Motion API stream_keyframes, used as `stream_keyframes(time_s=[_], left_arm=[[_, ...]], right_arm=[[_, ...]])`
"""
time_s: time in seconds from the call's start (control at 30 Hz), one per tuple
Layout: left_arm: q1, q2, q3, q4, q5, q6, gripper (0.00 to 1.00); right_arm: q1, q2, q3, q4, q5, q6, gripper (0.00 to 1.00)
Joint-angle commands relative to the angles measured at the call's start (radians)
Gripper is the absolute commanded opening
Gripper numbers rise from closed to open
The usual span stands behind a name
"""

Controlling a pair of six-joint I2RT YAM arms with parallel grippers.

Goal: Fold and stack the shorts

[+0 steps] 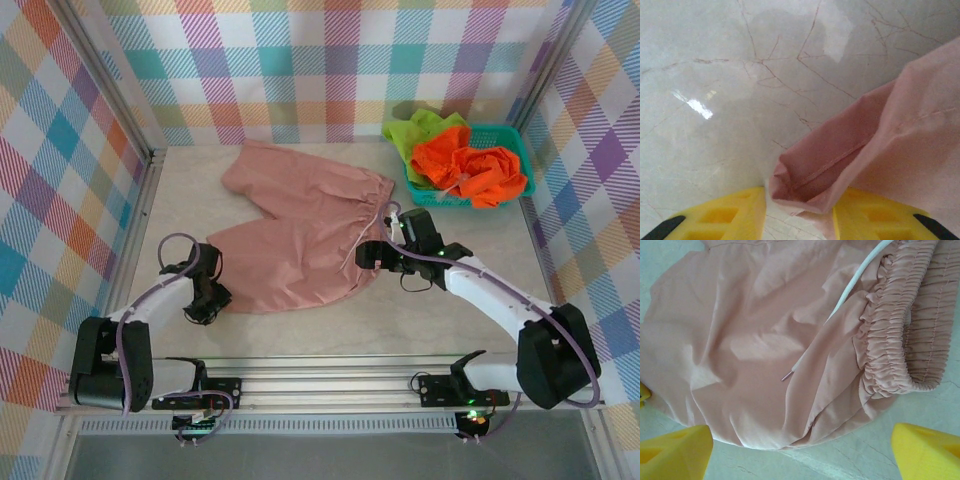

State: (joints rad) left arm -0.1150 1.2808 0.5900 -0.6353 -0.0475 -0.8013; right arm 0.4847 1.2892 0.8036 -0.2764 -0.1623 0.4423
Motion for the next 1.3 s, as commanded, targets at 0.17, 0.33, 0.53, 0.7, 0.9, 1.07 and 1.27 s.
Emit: stream_keyframes(time_s=[0.17, 0.33, 0.53, 0.7, 0.9, 1.07, 1.27], left_arm=[[0.002, 0.084, 0.074, 0.152, 0.04, 0.074, 0.15], [0.003, 0.038, 0.108, 0.086, 0.048, 0.092, 0.0], [0.002, -0.137, 0.175, -0.075, 0.046, 0.112, 0.0], [0.002, -0.263, 0.199, -0.145, 0.019, 0.123, 0.0], [0.002, -0.259, 0.135, -0.099, 0.066, 0.098, 0.0], [0.003, -0.251, 0.112, -0.066, 0.077, 0.085, 0.0], [0.003, -0.252, 0.119, -0.067, 0.064, 0.091, 0.0]], right_arm=[[-0.008, 0.021, -0.007, 0.016, -0.024, 0.021, 0.92], [-0.022, 0.022, -0.012, 0.021, -0.027, 0.043, 0.92], [-0.072, 0.018, -0.016, -0.008, 0.026, 0.147, 0.84], [-0.116, 0.047, -0.046, 0.015, 0.042, 0.226, 0.77], [-0.116, 0.154, -0.007, 0.04, -0.023, 0.277, 0.76], [-0.084, 0.223, 0.011, 0.057, -0.002, 0.319, 0.75], [-0.075, 0.288, 0.037, 0.092, 0.015, 0.356, 0.65]])
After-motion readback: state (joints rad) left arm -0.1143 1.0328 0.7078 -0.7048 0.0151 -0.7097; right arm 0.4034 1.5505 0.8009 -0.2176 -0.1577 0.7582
